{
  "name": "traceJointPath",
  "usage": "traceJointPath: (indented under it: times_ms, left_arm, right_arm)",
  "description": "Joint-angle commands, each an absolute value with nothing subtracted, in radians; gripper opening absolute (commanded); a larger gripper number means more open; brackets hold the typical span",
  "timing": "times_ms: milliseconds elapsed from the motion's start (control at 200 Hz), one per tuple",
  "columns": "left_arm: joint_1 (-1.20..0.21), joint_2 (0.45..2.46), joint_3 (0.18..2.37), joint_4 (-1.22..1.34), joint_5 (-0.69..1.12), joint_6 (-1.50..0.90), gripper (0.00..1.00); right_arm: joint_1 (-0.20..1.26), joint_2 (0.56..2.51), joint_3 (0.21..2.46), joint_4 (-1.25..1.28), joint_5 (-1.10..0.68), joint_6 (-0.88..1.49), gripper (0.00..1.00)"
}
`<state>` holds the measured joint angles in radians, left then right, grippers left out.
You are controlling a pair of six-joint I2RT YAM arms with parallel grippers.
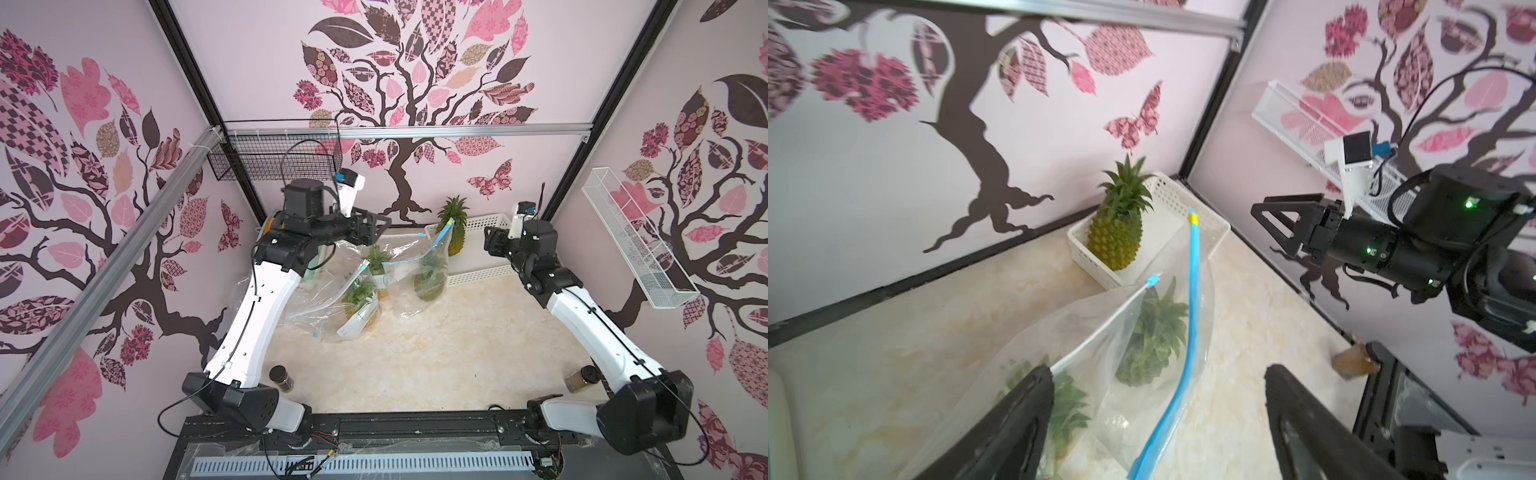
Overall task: Open the zip-top bag and take out the pineapple
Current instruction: Place the pineapple in the basket, then pick up the zipper food storage bag at the center of the board.
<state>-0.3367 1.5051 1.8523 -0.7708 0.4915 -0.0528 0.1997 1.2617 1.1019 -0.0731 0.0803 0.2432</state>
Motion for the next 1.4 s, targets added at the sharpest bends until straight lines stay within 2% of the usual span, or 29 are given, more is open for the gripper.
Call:
traceJointPath:
  times_ms: [0,30,80,95,475,715,935,1245,1305,1395]
  left_arm:
    - [-0.385,1.588,2.002,-1.003,0.380,0.095,0.83]
    - [-0.408,1.622,2.047,-1.044,0.354,0.120,0.83]
    - [-0.448,1.676,2.118,-1.107,0.304,0.159,0.83]
    - [-0.459,1.693,2.138,-1.122,0.290,0.169,0.83]
    - [-0.604,1.933,2.309,-1.223,0.219,0.243,0.83]
    - [-0.641,2.049,2.425,-1.255,0.210,0.247,0.82]
    - [-0.669,2.140,2.463,-1.222,0.114,0.250,0.80]
    - [-0.689,2.211,2.466,-1.119,0.122,0.213,0.70]
    - [-0.690,2.225,2.471,-1.118,0.114,0.210,0.65]
    - [-0.694,2.242,2.471,-1.120,0.101,0.209,0.53]
  right_arm:
    - [0.195,1.209,1.063,-0.132,0.062,0.265,0.79]
    - [0.195,1.207,1.070,-0.148,0.062,0.253,0.84]
    - [0.194,1.209,1.097,-0.193,0.069,0.243,0.98]
    - [0.193,1.207,1.102,-0.203,0.070,0.240,0.99]
    - [0.175,1.193,1.105,-0.232,0.059,0.226,0.99]
    - [0.147,1.159,1.074,-0.202,0.044,0.244,0.99]
    - [0.146,1.146,1.074,-0.214,0.023,0.235,1.00]
    - [0.146,1.135,1.067,-0.214,0.021,0.234,1.00]
    - [0.145,1.139,1.065,-0.213,0.020,0.232,0.99]
    - [0.145,1.140,1.062,-0.212,0.017,0.232,0.99]
